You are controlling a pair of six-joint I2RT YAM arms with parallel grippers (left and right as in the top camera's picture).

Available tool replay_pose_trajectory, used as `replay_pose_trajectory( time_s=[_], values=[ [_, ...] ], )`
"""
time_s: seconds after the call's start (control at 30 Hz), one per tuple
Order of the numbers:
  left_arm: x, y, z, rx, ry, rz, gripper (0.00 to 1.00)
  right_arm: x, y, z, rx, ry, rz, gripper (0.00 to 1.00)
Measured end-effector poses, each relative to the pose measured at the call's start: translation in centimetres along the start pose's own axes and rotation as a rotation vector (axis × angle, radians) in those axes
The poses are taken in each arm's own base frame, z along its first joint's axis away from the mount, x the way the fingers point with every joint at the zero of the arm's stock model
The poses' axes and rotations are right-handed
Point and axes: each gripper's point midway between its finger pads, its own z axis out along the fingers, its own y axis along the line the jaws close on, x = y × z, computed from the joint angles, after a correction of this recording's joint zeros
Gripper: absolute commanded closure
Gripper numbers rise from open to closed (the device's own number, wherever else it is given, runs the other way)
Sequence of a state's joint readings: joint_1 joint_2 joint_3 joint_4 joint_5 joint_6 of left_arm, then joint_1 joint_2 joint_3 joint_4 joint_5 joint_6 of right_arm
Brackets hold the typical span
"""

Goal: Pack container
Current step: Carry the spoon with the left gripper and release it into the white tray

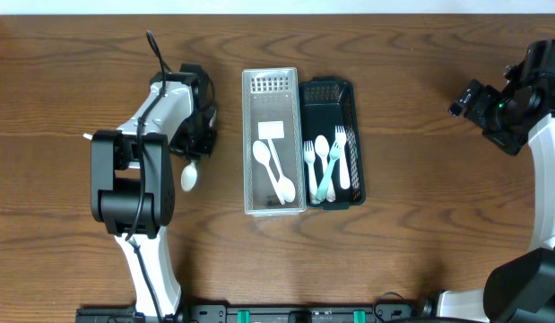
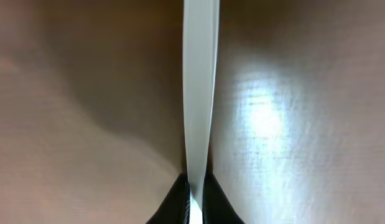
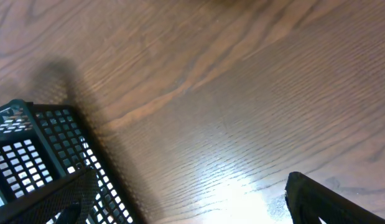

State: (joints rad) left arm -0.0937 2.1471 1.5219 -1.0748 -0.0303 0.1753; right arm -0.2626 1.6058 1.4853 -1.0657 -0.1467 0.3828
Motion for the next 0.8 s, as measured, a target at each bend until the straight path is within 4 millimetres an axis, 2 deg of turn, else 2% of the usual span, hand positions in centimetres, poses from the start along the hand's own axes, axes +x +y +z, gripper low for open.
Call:
replay_pose_trajectory(
  time_s=[0.07, 0.13, 0.23, 0.3, 0.4, 0.47, 0.57, 0.67, 0.73, 0.8],
  values=[
    [1.1, -0.2, -0.7, 0.004, 0.050, -0.004, 0.94, 0.0, 0.0, 0.0, 0.000, 0.000, 0.000, 0.01],
    [1.2, -0.4, -2.2, 0.002, 0.062, -0.011, 0.94, 0.0, 0.0, 0.0, 0.000, 0.000, 0.000, 0.01],
    [0.1, -1.0, -6.0, -0.002, 0.006, -0.025, 0.94, 0.0, 0.0, 0.0, 0.000, 0.000, 0.000, 0.01],
    [-0.5, -2.2, -9.1, 0.019, -0.062, -0.027, 0.94, 0.0, 0.0, 0.0, 0.000, 0.000, 0.000, 0.01],
    [-1.2, -6.0, -15.2, 0.104, -0.252, -0.035, 0.95, 0.0, 0.0, 0.0, 0.000, 0.000, 0.000, 0.01],
    [-1.2, -8.5, -18.3, 0.155, -0.353, -0.018, 0.94, 0.0, 0.0, 0.0, 0.000, 0.000, 0.000, 0.01],
    [-0.7, -14.0, -22.2, 0.236, -0.482, 0.045, 0.94, 0.0, 0.0, 0.0, 0.000, 0.000, 0.000, 0.01],
    [-0.4, -17.4, -22.4, 0.260, -0.497, 0.068, 0.90, 0.0, 0.0, 0.0, 0.000, 0.000, 0.000, 0.01],
    [-0.3, -18.9, -21.0, 0.237, -0.471, 0.048, 0.86, 0.0, 0.0, 0.0, 0.000, 0.000, 0.000, 0.01],
    [-0.3, -19.7, -18.8, 0.200, -0.419, 0.027, 0.86, 0.0, 0.0, 0.0, 0.000, 0.001, 0.000, 0.01]
  ],
)
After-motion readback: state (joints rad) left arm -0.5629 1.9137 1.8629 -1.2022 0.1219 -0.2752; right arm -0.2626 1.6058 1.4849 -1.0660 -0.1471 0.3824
